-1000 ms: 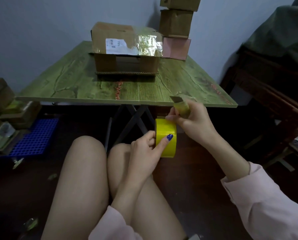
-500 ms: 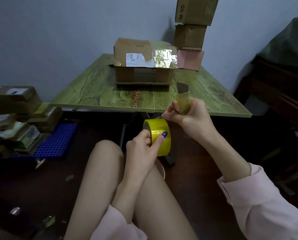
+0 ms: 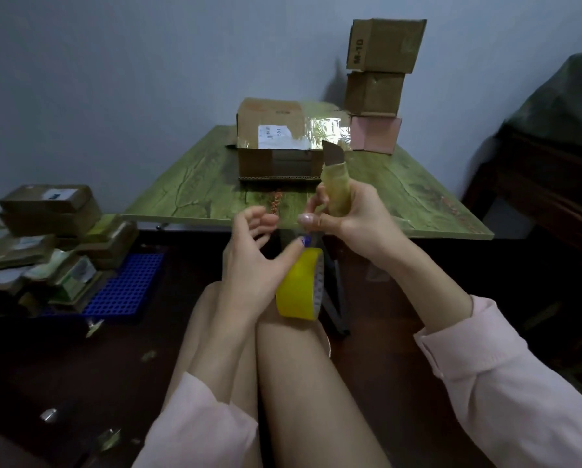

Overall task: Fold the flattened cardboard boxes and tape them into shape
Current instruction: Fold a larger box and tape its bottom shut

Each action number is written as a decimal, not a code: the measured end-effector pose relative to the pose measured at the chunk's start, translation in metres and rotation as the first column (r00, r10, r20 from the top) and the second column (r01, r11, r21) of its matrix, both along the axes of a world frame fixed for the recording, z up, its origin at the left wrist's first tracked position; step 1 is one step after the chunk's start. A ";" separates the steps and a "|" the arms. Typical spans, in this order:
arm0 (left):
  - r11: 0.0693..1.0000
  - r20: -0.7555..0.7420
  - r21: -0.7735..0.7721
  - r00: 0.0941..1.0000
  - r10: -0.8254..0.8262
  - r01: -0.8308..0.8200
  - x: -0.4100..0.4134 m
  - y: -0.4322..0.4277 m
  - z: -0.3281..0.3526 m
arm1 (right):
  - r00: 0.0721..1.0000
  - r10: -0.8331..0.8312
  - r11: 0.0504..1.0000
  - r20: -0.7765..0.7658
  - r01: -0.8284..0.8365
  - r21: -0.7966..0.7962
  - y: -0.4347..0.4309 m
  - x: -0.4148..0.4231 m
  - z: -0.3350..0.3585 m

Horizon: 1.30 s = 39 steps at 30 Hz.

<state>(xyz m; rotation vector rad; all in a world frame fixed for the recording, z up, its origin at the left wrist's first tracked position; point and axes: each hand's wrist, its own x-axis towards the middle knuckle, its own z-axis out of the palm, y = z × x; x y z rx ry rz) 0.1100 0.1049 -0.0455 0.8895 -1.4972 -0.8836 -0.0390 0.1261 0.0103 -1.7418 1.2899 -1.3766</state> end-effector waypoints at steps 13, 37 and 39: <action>0.937 0.116 0.072 0.931 -0.347 0.341 0.011 -0.021 0.033 | 0.997 0.081 0.995 0.014 -0.080 -0.065 0.005 -0.018 0.018; 0.905 0.250 -0.397 0.967 -0.056 0.155 0.015 -0.013 0.024 | 0.975 -0.002 0.958 0.221 -0.062 0.281 -0.003 -0.013 0.012; 0.855 0.318 -0.507 0.945 0.072 0.105 0.015 -0.013 0.024 | 0.980 -0.019 0.941 0.197 -0.050 0.335 -0.004 -0.012 0.013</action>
